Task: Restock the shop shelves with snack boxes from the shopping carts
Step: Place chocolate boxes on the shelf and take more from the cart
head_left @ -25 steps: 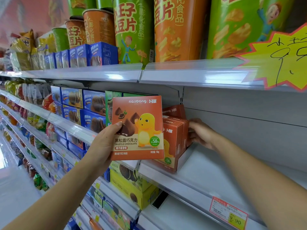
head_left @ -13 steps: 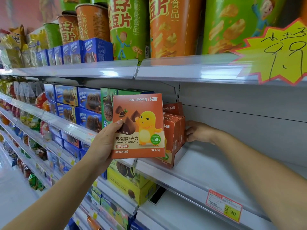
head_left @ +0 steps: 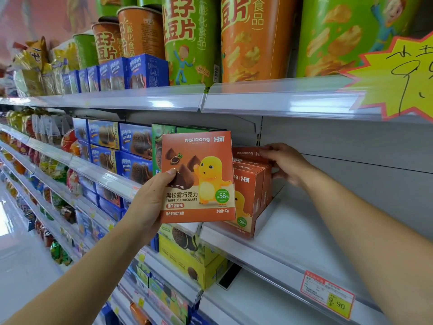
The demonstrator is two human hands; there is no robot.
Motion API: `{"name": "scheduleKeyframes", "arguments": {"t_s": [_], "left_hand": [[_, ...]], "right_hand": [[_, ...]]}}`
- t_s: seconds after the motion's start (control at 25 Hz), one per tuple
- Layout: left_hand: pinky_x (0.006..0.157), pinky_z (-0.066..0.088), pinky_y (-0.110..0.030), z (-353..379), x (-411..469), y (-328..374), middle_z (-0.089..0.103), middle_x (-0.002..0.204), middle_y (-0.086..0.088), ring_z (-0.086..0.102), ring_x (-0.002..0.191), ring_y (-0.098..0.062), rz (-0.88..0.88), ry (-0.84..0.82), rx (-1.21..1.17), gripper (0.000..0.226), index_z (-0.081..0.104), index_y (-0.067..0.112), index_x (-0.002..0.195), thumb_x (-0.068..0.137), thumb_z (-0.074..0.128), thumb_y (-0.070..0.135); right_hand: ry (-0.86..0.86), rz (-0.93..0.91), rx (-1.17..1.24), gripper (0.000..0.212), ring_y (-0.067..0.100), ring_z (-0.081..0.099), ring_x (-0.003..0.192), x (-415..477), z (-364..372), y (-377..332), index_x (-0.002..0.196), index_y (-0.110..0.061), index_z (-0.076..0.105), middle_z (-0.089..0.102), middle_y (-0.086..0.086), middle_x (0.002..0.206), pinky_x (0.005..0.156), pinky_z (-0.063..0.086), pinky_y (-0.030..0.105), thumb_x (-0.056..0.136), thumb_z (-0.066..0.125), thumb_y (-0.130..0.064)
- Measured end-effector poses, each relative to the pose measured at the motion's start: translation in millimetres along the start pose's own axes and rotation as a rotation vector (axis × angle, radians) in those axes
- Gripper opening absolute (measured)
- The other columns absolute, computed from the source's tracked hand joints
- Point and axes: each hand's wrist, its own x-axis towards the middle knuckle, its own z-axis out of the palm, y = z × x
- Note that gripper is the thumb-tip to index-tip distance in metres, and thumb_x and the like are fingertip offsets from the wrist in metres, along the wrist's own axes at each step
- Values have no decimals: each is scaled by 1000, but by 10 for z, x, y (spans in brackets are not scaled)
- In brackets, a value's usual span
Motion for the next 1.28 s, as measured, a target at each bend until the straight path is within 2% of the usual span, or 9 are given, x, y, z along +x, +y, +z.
{"name": "scheduleKeyframes", "arguments": {"t_s": [0.12, 0.24, 0.36, 0.56, 0.68, 0.8, 0.92, 1.04, 1.28], "left_hand": [[51, 56, -27, 1, 21, 0, 75, 84, -12, 72, 66, -22, 9, -15, -6, 30, 64, 8, 106, 94, 54, 35], [56, 54, -29, 84, 37, 10, 75, 81, -9, 71, 65, -21, 32, -39, 28, 25, 67, 13, 96, 97, 52, 32], [64, 54, -34, 243, 13, 58, 75, 80, -7, 69, 69, -22, 86, -131, 88, 33, 75, 21, 78, 98, 50, 29], [60, 55, -30, 687, -156, 141, 74, 81, -7, 68, 68, -20, 136, -380, 209, 29, 76, 18, 83, 93, 54, 35], [65, 56, -28, 936, -254, 133, 75, 86, -3, 71, 74, -17, 82, -545, 434, 41, 71, 16, 101, 93, 49, 49], [83, 58, -34, 1053, -120, 93, 71, 99, 9, 68, 90, -5, 436, -406, 750, 52, 60, 25, 124, 90, 44, 60], [94, 41, -16, 1071, 141, 206, 61, 126, 14, 54, 109, 3, 695, -277, 1011, 36, 53, 28, 136, 103, 41, 38], [103, 22, -18, 1135, 420, 224, 40, 154, 6, 35, 140, -9, 522, -502, 1293, 47, 39, 26, 150, 106, 31, 41], [110, 10, -20, 1326, 735, 202, 20, 163, 9, 15, 149, -10, 297, -665, 1417, 49, 25, 32, 154, 107, 18, 42]], "right_hand": [[-125, 95, 56, 22, 28, 66, 96, -122, -18, 203, 106, -20, 64, 71, 11, 101, 87, 55, 47, 98, 50, -35], [-93, 154, 52, 59, 29, 64, 108, -265, -10, 200, 117, -23, 63, 69, 8, 114, 102, 46, 48, 89, 40, -70], [134, -133, 12, 63, 22, 58, 118, -512, -155, -41, 133, -22, 53, 63, 0, 125, 108, 41, 45, 92, 37, -67], [-302, -302, 153, 87, 22, 71, 96, -1308, -425, -306, 129, -42, 47, 70, 2, 114, 64, 57, 32, 53, 76, -73], [-96, -191, 76, 75, 28, 70, 84, -1395, -656, -156, 111, -38, 57, 73, 7, 105, 70, 54, 45, 43, 86, -50], [159, -56, 69, 53, 34, 67, 86, -1347, -1045, 26, 103, -29, 64, 73, 14, 103, 86, 49, 58, 52, 78, -34], [444, 12, 66, 37, 27, 65, 78, -1254, -1232, 152, 112, -22, 56, 69, 16, 107, 72, 53, 40, 78, 71, -21], [612, -92, 30, 49, 17, 62, 80, -957, -1099, 193, 115, -24, 40, 63, 1, 101, 74, 54, 39, 81, 72, -10], [410, -283, 102, 59, 27, 61, 107, -98, -622, 270, 118, -21, 31, 55, 8, 116, 89, 54, 48, 81, 70, 4]]}}
